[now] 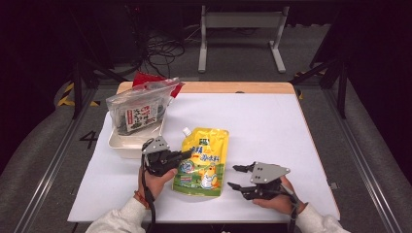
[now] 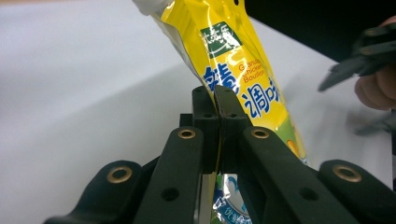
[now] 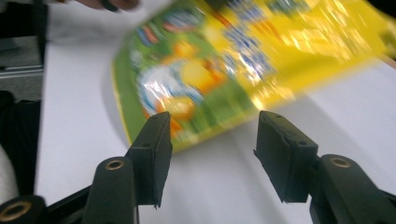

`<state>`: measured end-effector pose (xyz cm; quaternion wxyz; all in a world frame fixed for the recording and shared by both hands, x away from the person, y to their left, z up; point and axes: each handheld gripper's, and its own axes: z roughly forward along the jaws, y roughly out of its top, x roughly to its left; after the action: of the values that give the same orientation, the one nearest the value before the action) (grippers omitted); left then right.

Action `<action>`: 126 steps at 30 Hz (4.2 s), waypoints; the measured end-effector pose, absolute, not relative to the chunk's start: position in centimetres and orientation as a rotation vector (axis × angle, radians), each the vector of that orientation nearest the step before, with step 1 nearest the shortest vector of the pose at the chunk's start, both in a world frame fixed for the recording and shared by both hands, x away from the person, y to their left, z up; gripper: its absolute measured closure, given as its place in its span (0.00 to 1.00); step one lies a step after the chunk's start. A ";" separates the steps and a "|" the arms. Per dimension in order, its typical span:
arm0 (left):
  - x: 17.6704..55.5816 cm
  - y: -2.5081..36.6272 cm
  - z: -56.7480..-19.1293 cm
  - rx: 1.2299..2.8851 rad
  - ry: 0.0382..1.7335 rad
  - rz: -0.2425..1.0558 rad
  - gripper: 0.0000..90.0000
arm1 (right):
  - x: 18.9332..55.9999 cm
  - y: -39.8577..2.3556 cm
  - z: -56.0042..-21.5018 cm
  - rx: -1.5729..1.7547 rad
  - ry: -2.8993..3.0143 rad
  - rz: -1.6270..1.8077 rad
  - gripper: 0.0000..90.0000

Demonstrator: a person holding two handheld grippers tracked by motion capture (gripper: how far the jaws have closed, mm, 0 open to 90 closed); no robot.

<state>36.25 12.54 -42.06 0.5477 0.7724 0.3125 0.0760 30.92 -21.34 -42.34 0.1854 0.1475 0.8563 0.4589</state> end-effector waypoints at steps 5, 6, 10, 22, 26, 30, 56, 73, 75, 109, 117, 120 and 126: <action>35.6 13.2 -40.7 1.793 0.665 0.212 0.99 | 32.1 -24.5 -42.5 0.597 2.358 1.255 0.46; 35.5 13.3 -40.5 1.791 0.652 0.221 0.99 | 32.3 -24.9 -42.6 0.614 2.353 1.242 0.45; 35.3 13.4 -40.0 1.789 0.625 0.244 0.99 | 32.8 -26.5 -42.8 0.701 2.327 1.225 0.45; 34.7 14.6 -38.7 1.774 0.563 0.291 0.99 | 33.4 -27.6 -42.9 0.765 2.306 1.210 0.41; 34.5 14.8 -38.5 1.774 0.544 0.307 0.99 | 33.5 -27.3 -42.9 0.763 2.312 1.209 0.40; 34.4 14.9 -38.2 1.780 0.527 0.314 0.99 | 33.6 -27.2 -43.1 0.756 2.317 1.202 0.40; 35.1 22.3 -33.5 1.645 0.483 0.479 0.99 | 33.5 -27.4 -43.4 0.795 2.306 1.221 0.37; 37.9 27.4 -34.2 1.593 0.567 0.518 0.99 | 33.6 -27.0 -44.1 0.808 2.336 1.191 0.36; 38.2 28.1 -34.7 1.594 0.577 0.510 0.99 | 33.6 -26.9 -44.1 0.808 2.335 1.187 0.36; 40.2 29.8 -39.4 1.691 0.676 0.532 0.98 | 33.4 -26.5 -44.2 0.794 2.365 1.199 0.35; 39.4 29.4 -39.5 1.758 0.705 0.615 0.98 | 33.2 -26.5 -43.8 0.775 2.350 1.209 0.35; 39.2 29.3 -39.5 1.771 0.720 0.639 0.98 | 33.2 -26.6 -43.7 0.773 2.344 1.209 0.35; 38.8 29.6 -39.9 1.796 0.745 0.672 0.98 | 33.1 -26.5 -43.6 0.759 2.337 1.197 0.35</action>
<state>38.84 29.56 -39.93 0.5161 0.7478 0.3101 0.2799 33.07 -26.54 -43.57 0.2028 0.2721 0.8372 0.4288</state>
